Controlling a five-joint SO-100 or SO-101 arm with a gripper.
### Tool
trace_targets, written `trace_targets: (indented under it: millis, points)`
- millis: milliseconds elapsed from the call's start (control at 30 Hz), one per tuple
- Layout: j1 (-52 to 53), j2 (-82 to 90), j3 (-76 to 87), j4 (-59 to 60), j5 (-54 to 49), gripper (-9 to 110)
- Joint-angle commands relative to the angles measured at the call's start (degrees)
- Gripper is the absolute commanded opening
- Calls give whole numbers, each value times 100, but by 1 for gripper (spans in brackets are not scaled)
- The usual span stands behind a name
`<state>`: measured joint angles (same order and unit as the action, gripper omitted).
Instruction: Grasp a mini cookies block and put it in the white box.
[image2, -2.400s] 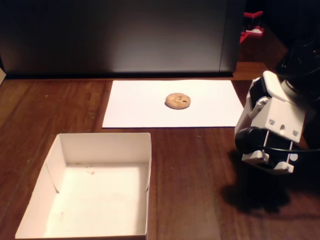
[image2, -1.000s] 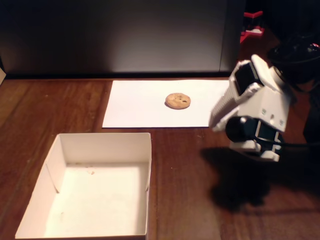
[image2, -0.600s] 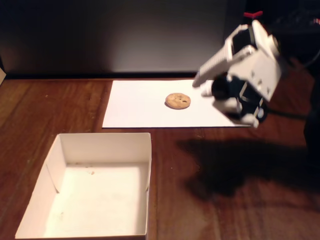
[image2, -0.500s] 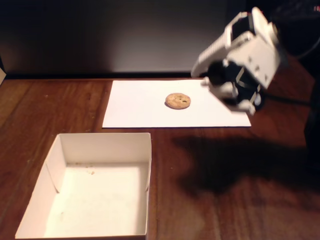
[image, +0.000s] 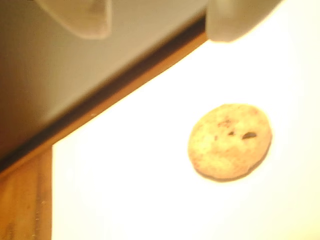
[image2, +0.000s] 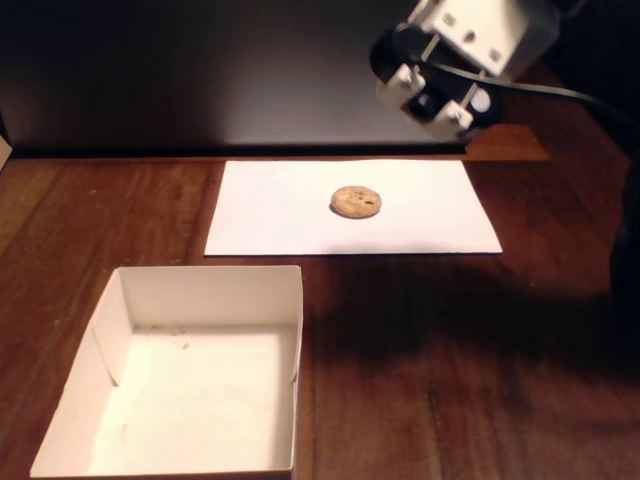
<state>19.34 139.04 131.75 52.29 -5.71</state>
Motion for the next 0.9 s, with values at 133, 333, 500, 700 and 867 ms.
trace_targets:
  millis: [133, 333, 500, 700, 867]
  points:
    - [97, -1424, -1863, 773, 272, 13]
    - [105, -2927, -3050, 1679, 677, 19]
    - [167, -3489, -3542, 1951, 984, 23]
    - [536, -4025, -3911, 2153, 1389, 26]
    - [756, -4289, -3911, 2145, 1608, 34]
